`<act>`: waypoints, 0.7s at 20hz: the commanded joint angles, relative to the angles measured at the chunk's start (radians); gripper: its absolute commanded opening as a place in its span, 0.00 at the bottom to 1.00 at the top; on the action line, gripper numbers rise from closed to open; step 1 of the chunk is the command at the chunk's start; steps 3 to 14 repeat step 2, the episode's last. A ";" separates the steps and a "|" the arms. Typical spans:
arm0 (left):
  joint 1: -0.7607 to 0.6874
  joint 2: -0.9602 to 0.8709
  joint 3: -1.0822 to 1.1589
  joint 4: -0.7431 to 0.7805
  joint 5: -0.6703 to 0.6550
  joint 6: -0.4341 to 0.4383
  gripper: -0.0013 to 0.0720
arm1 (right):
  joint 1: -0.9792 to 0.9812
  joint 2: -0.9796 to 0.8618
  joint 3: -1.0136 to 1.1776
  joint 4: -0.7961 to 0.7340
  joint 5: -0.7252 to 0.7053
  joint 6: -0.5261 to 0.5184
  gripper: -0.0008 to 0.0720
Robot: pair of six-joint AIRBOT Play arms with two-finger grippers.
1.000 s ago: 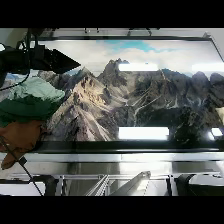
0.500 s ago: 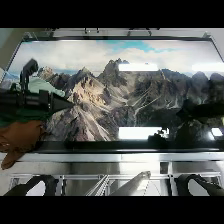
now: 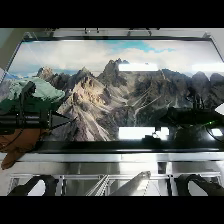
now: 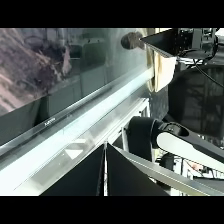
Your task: Fold the shirts.
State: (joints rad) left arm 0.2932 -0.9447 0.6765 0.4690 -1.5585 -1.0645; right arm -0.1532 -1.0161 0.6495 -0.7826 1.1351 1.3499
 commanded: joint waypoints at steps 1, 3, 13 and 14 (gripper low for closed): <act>0.006 0.012 -0.009 0.002 -0.005 0.001 0.05 | 0.005 0.001 -0.005 0.021 -0.002 -0.008 0.03; 0.006 0.012 -0.009 0.002 -0.005 0.000 0.05 | 0.005 0.001 -0.005 0.021 -0.002 -0.008 0.03; 0.006 0.012 -0.009 0.002 -0.005 0.000 0.05 | 0.005 0.001 -0.005 0.021 -0.002 -0.008 0.03; 0.006 0.012 -0.009 0.002 -0.005 0.000 0.05 | 0.005 0.001 -0.005 0.021 -0.002 -0.008 0.03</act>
